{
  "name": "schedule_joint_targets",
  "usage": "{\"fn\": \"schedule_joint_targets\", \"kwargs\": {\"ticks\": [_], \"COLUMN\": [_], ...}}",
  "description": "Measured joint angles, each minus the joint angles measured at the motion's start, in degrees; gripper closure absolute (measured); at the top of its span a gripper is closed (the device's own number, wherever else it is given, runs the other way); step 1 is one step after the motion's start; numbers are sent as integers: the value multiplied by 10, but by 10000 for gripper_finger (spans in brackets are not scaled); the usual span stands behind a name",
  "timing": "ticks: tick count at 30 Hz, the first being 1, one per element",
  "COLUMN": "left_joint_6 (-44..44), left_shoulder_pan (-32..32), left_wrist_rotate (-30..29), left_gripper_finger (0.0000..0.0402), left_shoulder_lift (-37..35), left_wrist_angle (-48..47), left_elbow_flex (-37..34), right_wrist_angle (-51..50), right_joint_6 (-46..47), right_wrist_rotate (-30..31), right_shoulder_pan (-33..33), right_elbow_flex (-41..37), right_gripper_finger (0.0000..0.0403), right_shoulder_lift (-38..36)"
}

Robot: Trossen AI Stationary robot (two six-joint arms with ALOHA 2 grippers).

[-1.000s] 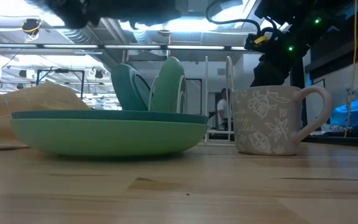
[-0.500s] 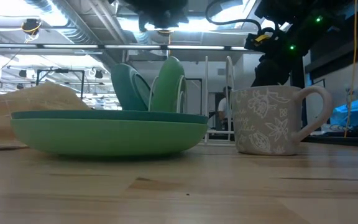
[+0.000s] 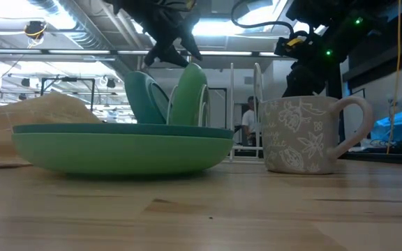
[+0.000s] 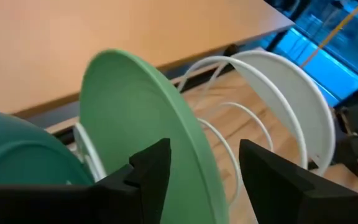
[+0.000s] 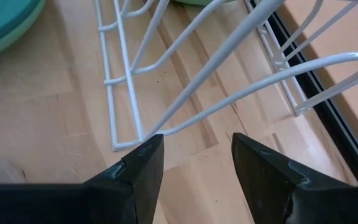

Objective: Sort dishes
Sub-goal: Put the green plate into the dish rack

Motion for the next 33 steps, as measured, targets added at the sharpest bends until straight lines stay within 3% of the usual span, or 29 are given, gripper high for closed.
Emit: {"fn": "schedule_joint_targets", "kwargs": {"ticks": [8, 18, 28, 33], "left_joint_6": [-41, -65, -145, -136], "left_shoulder_pan": [12, 14, 14, 18], "left_wrist_rotate": [13, 21, 32, 27], "left_gripper_finger": [250, 392, 399, 398], "left_shoulder_lift": [0, 0, -6, -26], "left_wrist_angle": [-2, 0, -5, -25], "left_elbow_flex": [0, 0, -1, -1], "right_wrist_angle": [0, 0, 0, 0], "right_joint_6": [9, 9, 9, 9], "right_wrist_rotate": [0, 0, 0, 0], "right_shoulder_pan": [0, 0, 0, 0], "right_elbow_flex": [0, 0, 0, 0], "right_gripper_finger": [207, 207, 207, 207], "right_shoulder_lift": [0, 0, 0, 0]}}
